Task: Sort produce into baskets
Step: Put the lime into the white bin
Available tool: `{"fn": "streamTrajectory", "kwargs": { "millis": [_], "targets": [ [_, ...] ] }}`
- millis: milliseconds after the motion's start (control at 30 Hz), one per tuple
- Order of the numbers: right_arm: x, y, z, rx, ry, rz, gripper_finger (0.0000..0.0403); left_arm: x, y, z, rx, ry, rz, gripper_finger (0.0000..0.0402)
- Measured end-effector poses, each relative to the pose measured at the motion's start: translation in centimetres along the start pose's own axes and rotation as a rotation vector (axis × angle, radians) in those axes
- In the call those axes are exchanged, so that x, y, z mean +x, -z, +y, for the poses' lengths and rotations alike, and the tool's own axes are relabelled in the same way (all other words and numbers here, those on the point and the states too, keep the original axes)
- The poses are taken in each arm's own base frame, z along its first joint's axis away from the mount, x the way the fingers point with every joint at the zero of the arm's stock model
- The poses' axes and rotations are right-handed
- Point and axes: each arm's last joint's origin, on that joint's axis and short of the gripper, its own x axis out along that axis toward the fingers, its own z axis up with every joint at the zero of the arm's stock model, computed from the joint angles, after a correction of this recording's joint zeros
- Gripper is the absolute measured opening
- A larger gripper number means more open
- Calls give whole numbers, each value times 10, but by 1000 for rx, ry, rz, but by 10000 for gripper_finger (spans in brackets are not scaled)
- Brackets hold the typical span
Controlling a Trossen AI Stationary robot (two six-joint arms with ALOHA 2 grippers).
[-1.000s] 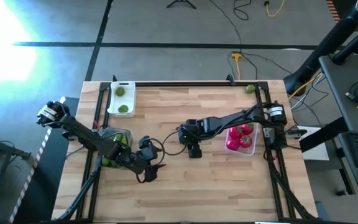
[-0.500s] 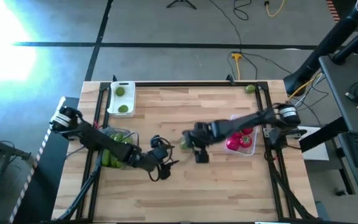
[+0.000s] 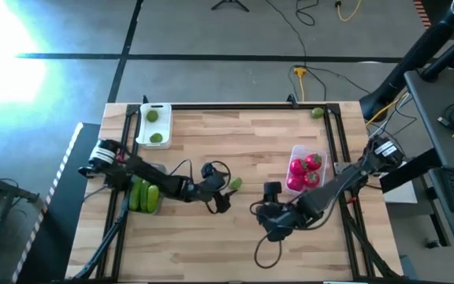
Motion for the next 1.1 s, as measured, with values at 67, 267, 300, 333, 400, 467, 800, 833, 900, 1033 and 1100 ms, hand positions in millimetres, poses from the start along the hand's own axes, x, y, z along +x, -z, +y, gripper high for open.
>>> {"fn": "streamTrajectory", "kwargs": {
  "millis": [67,267,300,333,400,467,800,833,900,1033,1100],
  "targets": [
    [0,0,0,-14,28,-6,206,5,5,-1,2,4,-11,322],
    [4,-2,-8,-9,44,1,195,20,20,1,25,-28,-41,321],
    [4,-2,-9,-7,45,3,193,22,24,3,33,-37,-33,319],
    [4,-1,-9,-8,47,5,192,24,26,3,33,-46,-34,316],
    [4,-1,-9,-9,47,6,189,26,29,4,32,-53,-35,310],
    [4,-1,-9,-8,47,6,186,29,33,5,33,-57,-34,301],
    [8,-3,-16,-41,58,13,174,34,39,9,75,-80,-27,197],
    [8,-4,-18,-35,60,12,172,34,38,9,80,-81,-29,184],
    [8,-5,-21,-24,64,10,169,31,33,9,99,-83,-24,160],
    [7,-5,-24,-21,67,15,162,6,-2,12,123,-103,-11,137],
    [7,-5,-24,-22,66,16,158,-15,-24,20,159,-157,17,137]
  ]
}}
